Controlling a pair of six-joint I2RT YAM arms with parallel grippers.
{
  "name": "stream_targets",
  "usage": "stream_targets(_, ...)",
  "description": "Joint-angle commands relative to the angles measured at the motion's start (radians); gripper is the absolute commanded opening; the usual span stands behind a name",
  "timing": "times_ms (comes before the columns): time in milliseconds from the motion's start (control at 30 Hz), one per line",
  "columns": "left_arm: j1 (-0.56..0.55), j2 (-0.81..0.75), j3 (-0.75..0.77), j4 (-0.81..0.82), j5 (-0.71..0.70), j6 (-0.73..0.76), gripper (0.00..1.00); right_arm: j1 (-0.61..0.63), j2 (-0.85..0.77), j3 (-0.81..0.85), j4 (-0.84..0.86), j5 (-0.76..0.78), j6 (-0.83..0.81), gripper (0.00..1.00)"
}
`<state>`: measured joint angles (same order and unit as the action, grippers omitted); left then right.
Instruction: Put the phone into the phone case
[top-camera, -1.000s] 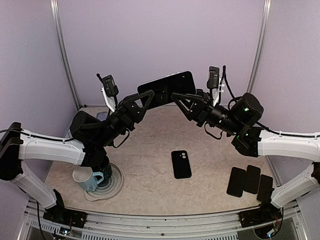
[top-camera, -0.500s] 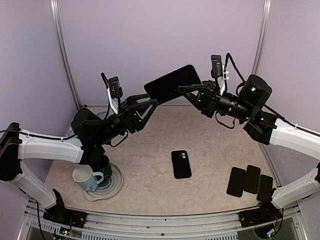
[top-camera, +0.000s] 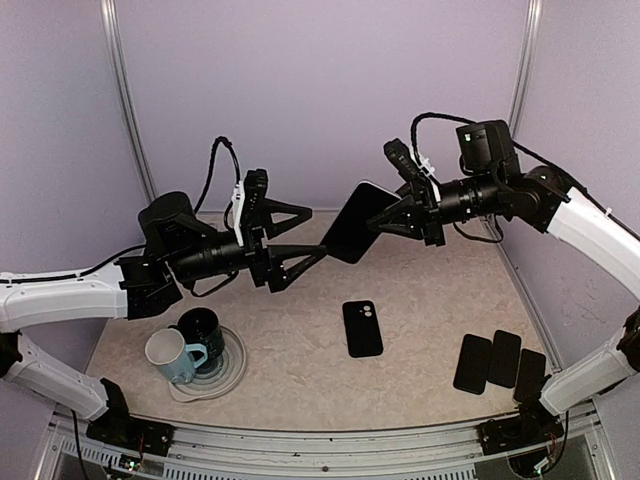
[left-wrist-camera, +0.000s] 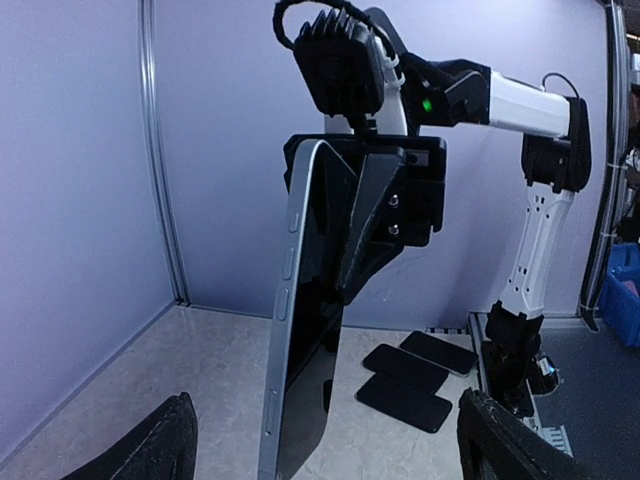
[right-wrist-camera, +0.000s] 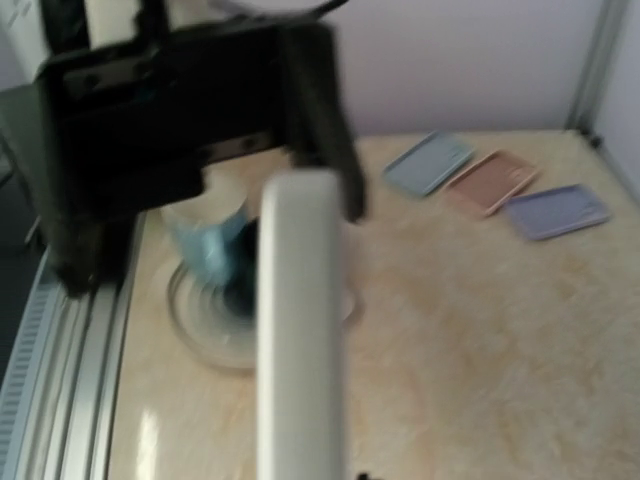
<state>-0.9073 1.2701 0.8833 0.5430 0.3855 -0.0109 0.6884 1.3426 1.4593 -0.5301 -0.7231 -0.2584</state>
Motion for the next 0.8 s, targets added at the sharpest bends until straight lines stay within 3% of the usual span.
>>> stream_targets(0,-0.008,0.053,0.066,-0.151,-0.018,0.118,0.85,0.023,0.014,0.035,-0.083,-0.075,-0.158,0.00)
stream_targets(67,0.005,0.075,0.078,-0.152,-0.048,0.104,0.76,0.024,0.038,0.059,-0.102,-0.093,-0.165,0.00)
stream_targets(333,0.009,0.148,0.139,-0.176,0.105,0.042,0.55,0.057,0.124,0.144,-0.196,-0.113,-0.201,0.00)
stream_targets(400,0.005,0.165,0.150,-0.193,0.118,0.039,0.41,0.059,0.129,0.147,-0.190,-0.115,-0.209,0.00)
stream_targets(500,0.005,0.172,0.140,-0.190,0.093,0.028,0.02,0.059,0.140,0.143,-0.180,-0.109,-0.208,0.00)
stream_targets(600,0.005,0.154,0.104,-0.134,0.067,0.002,0.00,0.060,0.128,0.113,-0.124,-0.096,-0.165,0.00)
stream_targets(633,0.007,0.139,0.085,-0.095,0.058,-0.026,0.00,0.060,0.113,0.085,-0.079,-0.090,-0.134,0.13)
stream_targets(700,0.010,0.115,0.028,0.036,0.047,-0.094,0.00,0.057,0.064,-0.028,0.101,-0.095,-0.031,0.58)
stream_targets(767,0.013,0.092,-0.035,0.191,0.054,-0.163,0.00,0.053,0.012,-0.184,0.346,-0.123,0.100,0.76)
